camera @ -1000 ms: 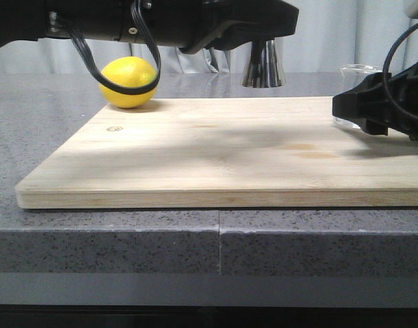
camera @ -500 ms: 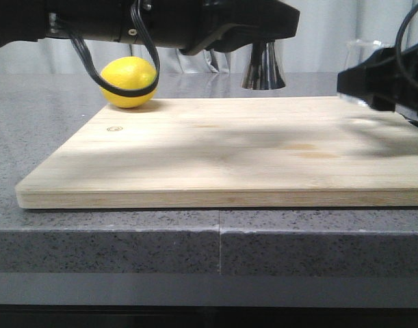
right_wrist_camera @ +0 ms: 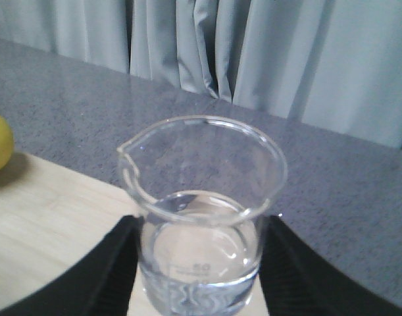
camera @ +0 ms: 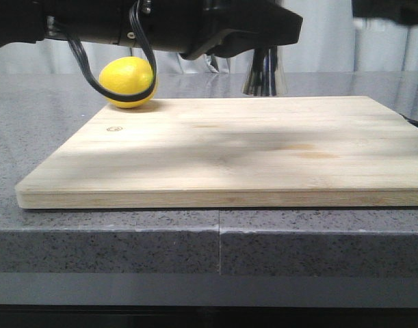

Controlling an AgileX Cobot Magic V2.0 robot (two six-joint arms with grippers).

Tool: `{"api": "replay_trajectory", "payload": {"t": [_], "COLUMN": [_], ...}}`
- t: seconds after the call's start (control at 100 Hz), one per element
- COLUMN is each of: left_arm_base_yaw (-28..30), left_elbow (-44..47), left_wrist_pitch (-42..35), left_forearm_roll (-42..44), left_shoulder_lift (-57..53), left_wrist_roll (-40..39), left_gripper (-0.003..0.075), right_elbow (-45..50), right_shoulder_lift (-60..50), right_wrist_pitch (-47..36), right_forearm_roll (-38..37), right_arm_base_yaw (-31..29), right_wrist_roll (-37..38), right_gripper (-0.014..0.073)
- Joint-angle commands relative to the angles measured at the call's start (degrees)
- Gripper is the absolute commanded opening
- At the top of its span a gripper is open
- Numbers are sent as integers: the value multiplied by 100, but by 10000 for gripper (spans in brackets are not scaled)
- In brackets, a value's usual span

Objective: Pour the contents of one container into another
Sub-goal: 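Move the beaker above the jigger cup held by the left gripper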

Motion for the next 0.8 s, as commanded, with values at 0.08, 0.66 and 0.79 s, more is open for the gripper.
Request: {"api": "replay_trajectory", "payload": {"t": [0.08,0.66,0.79], "left_arm_base_yaw": [3,3,3], "left_elbow": [-137,-137,-137], "left_wrist_pitch": [-415,-537,-537], "left_forearm_roll": [-171,-171,-171], "left_shoulder_lift": [-303,-303,-303], "left_wrist_roll": [-117,-150,-150], "left_gripper": [-21,-21,-21], "right_elbow": [-733,-1679,-1679], "right_shoulder_lift": [-441,-611,-611], "right_wrist_pitch": [307,1604,1702], "right_forearm_roll": [-380,-1888,-2140], "right_arm_base_yaw": [12,1258,1449], "right_wrist_roll": [-41,-41,-41], "right_gripper": [240,240,240]}}
